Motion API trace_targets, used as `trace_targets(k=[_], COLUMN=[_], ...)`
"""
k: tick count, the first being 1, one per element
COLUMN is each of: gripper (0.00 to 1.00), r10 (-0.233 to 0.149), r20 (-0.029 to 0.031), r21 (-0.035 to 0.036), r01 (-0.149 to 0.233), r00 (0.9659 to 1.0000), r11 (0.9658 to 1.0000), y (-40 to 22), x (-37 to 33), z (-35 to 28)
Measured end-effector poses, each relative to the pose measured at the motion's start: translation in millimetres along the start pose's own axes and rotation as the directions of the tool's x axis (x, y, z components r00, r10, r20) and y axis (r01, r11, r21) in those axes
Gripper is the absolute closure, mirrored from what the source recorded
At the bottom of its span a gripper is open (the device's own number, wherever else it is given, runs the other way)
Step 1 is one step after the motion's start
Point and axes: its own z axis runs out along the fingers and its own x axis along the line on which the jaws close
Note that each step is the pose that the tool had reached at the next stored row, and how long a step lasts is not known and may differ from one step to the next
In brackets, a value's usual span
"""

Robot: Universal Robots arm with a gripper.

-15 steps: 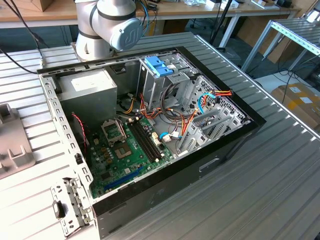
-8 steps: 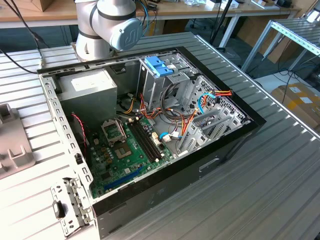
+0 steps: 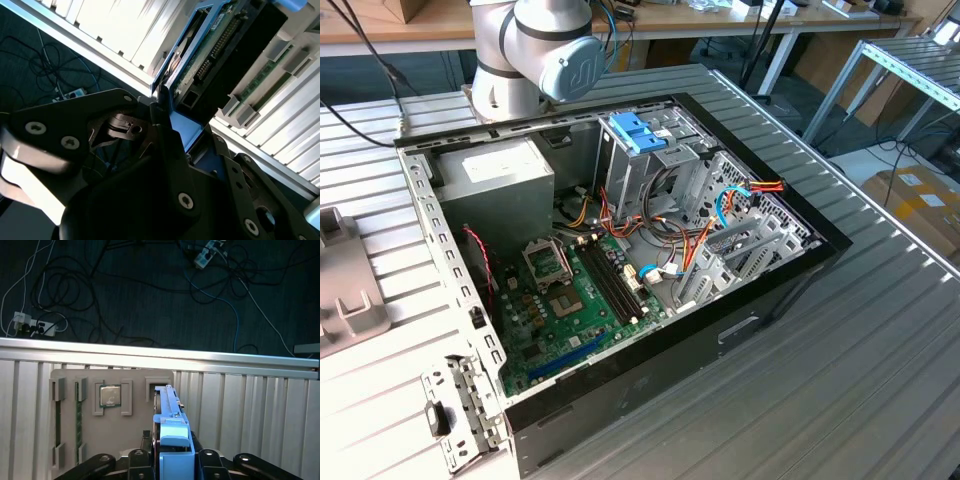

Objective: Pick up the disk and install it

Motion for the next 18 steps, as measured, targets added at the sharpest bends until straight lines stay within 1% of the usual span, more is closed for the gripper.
trace_targets(k=[12, 18], gripper=[0.63, 0.63], r10=[0.000, 0.000], r20=[0.0000, 0.0000], r21=[0.0000, 0.0000], r01=[0.000, 0.000], r00=[1.0000, 1.0000], r11=[1.0000, 1.0000], y=[0.0, -0.1], x=[-0.2, -0.4], z=[-8.1, -14.5])
